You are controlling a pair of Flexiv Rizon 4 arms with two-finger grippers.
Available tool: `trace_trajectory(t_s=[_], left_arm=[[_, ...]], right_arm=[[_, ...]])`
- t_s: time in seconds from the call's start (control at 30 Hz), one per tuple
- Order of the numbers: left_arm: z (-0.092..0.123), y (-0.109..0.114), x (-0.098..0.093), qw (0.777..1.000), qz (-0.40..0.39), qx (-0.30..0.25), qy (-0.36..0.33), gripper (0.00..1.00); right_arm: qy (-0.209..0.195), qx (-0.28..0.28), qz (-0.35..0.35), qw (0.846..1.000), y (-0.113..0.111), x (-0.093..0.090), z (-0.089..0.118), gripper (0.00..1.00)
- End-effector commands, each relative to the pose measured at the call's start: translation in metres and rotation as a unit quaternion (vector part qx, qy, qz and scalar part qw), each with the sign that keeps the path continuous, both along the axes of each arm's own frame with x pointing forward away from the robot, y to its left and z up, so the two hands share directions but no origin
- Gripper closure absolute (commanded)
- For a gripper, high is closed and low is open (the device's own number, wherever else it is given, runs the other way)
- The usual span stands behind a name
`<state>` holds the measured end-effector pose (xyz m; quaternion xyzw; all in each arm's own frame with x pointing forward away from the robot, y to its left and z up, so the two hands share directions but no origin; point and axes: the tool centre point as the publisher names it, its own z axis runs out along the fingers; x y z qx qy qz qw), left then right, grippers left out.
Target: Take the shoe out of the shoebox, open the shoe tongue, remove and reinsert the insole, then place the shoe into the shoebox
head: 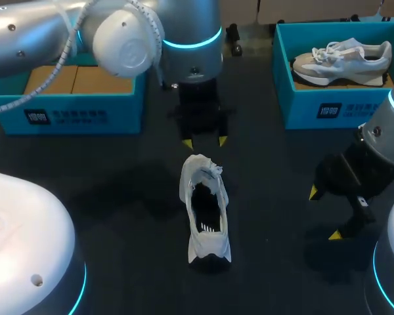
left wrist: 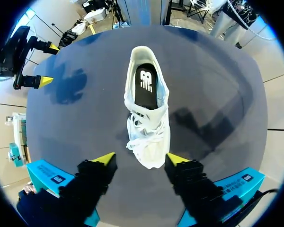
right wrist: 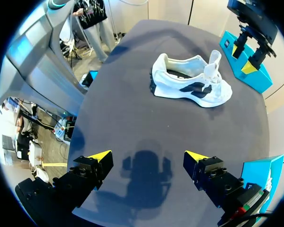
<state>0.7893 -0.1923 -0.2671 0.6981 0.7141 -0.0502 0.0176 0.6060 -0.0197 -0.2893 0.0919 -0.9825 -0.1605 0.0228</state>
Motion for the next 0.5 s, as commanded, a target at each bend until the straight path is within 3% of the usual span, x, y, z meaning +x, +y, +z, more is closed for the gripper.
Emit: trace_trajectory(t_s=[0.03, 0.1, 0.5], left_arm=[[-0.005, 0.000, 0.001, 1.000, -0.001, 0.001, 0.000, 0.53], [-0.007, 0.000, 0.002, 1.000, -0.003, 0.001, 0.003, 0.59], [-0.022, 0.009, -0.017, 1.000, -0.016, 0.000, 0.014, 0.57]], right_arm=[[-0.002, 0.000, 0.000, 1.000, -0.001, -0.001, -0.001, 0.00], [-0.002, 0.000, 0.000, 1.000, -0.001, -0.001, -0.001, 0.00], [-0.002, 0.000, 0.000, 1.000, -0.001, -0.001, -0.001, 0.00]])
